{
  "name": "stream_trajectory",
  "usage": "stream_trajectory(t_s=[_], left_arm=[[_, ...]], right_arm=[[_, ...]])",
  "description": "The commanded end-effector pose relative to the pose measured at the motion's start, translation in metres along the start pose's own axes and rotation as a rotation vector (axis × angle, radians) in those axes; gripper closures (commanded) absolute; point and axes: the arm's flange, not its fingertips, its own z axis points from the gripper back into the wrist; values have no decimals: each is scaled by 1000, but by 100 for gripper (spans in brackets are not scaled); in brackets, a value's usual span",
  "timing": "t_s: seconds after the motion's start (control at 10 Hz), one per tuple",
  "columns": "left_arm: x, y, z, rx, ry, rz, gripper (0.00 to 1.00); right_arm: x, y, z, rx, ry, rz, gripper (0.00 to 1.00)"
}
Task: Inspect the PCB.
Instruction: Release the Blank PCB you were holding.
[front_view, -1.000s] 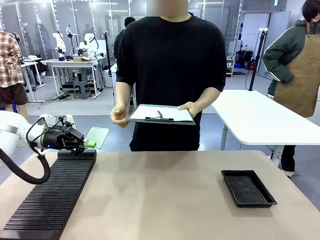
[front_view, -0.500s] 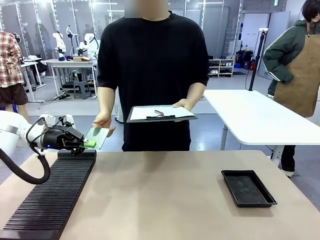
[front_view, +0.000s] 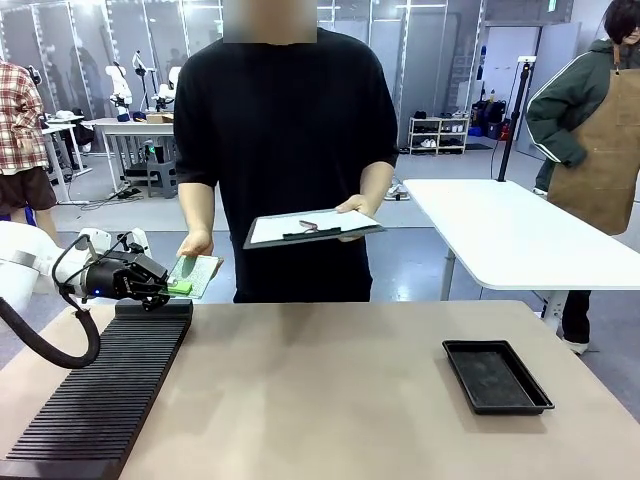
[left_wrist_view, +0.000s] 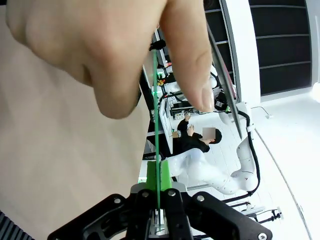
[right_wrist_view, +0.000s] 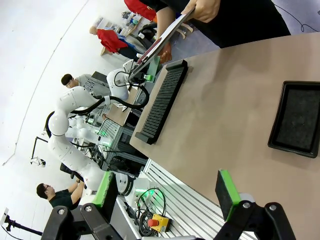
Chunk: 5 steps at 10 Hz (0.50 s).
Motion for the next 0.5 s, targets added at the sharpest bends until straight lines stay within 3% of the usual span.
stream_trajectory(t_s=[0.0,0.4], left_arm=[[-1,-4,2,9,8,-5,97],[-1,-4,2,9,8,-5,97]], right_arm=[[2,1,0,6,-6,20,0],[2,1,0,6,-6,20,0]])
